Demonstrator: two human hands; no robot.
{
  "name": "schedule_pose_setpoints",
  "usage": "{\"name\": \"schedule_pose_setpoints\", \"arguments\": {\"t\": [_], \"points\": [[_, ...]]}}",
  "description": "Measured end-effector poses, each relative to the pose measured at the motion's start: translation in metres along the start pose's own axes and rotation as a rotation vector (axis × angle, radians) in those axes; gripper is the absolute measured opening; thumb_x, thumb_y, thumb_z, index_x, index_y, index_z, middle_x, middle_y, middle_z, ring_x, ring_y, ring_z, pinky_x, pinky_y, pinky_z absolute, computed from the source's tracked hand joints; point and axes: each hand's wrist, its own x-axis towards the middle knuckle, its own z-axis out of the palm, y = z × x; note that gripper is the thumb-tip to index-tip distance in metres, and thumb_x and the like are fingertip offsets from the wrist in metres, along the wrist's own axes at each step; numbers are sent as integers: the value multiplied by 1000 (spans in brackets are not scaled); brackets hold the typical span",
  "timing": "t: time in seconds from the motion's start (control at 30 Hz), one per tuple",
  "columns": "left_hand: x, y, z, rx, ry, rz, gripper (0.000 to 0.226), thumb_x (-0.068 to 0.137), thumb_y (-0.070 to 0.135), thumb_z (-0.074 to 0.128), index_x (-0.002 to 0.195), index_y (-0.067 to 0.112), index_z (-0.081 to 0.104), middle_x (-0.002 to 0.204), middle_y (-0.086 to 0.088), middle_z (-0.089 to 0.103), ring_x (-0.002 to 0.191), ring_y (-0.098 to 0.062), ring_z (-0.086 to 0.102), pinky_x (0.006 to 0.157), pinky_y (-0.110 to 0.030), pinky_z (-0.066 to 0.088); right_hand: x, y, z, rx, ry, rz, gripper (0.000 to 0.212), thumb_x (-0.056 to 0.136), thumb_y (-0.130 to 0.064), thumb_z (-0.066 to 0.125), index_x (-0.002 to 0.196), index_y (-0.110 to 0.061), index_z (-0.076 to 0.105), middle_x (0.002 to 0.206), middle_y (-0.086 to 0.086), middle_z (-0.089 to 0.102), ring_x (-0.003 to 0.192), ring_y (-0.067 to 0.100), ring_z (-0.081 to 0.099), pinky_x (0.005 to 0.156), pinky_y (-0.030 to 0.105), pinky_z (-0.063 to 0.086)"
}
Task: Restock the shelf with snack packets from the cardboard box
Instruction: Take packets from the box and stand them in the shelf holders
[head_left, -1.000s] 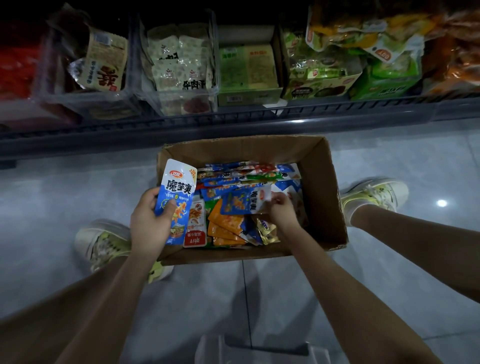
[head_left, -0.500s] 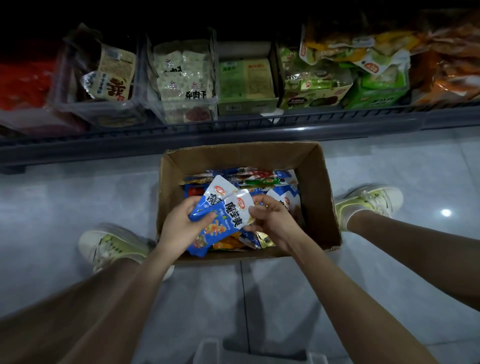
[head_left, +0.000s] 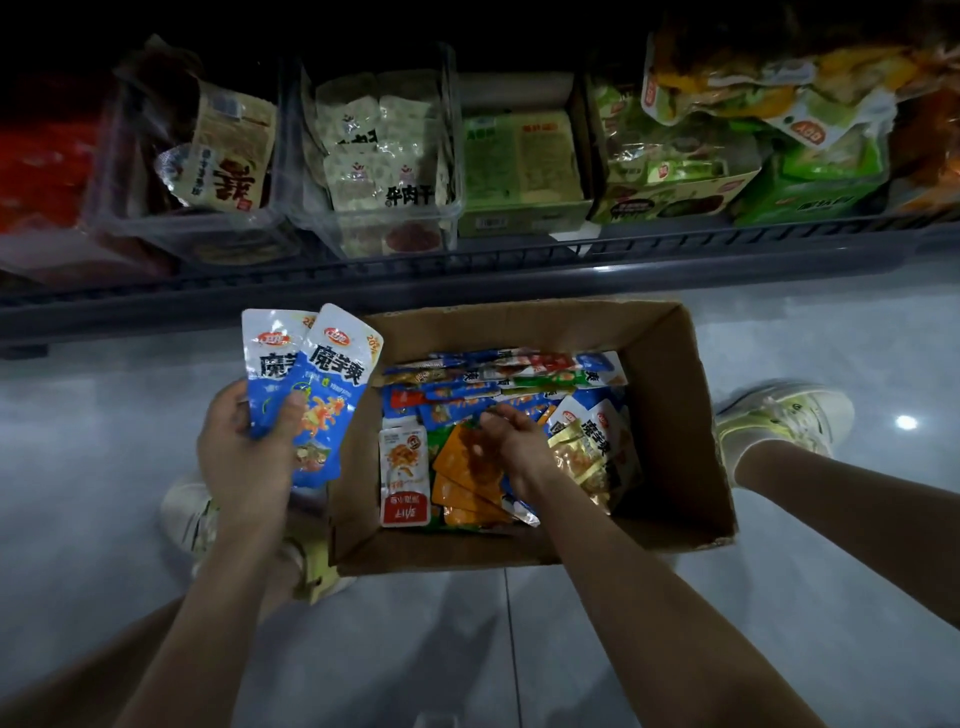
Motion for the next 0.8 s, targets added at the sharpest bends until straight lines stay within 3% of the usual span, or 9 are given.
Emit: {"name": "schedule_pose_setpoints", "arguments": {"t": [0.07,0.13,0.3,0.47,0.67,0.8], "points": [[3,-1,0,2,-9,6,34,85,21,70,116,12,58,105,-4,67,89,-21,67,76,-43,57,9,5,8,28,37,3,38,89,-6,64,125,-11,52,101,16,66,68,23,61,57,33,52],[4,-2,2,-13,-28,16,36,85,20,70,117,11,57,107,-3,66,90,-19,66,72,-36,57,16,7,13,53,63,12,37,87,-3,64,122,-11,53,98,15,65,67,22,61,53,30,51],[7,-8,8,-55,-26,39,30,86,14,69,113,10,58,106,-4,66,85,-10,65,61,-13,54,31,9,26,231,83,20,23,86,3,63,92,-12,47,64,11,60,46,17,52,44,27,46],[9,-13,12,-68,-21,80,29,86,11,68,113,9,59,99,0,64,75,7,63,59,-7,48,45,10,39,402,186,15,23,85,-4,68,87,-12,47,72,12,60,43,15,53,43,26,49],[8,-15,13,-48,-46,110,25,87,17,68,109,21,57,106,1,65,89,-6,65,65,-12,53,52,8,46,387,281,12,14,89,-1,62,88,-10,52,76,11,59,46,14,50,51,27,51],[5,-13,14,-55,-45,93,26,86,17,68,109,20,57,106,2,65,87,-1,64,61,-9,51,42,9,49,393,322,7,19,90,3,60,82,-12,49,69,7,56,50,13,52,47,24,50]]}}
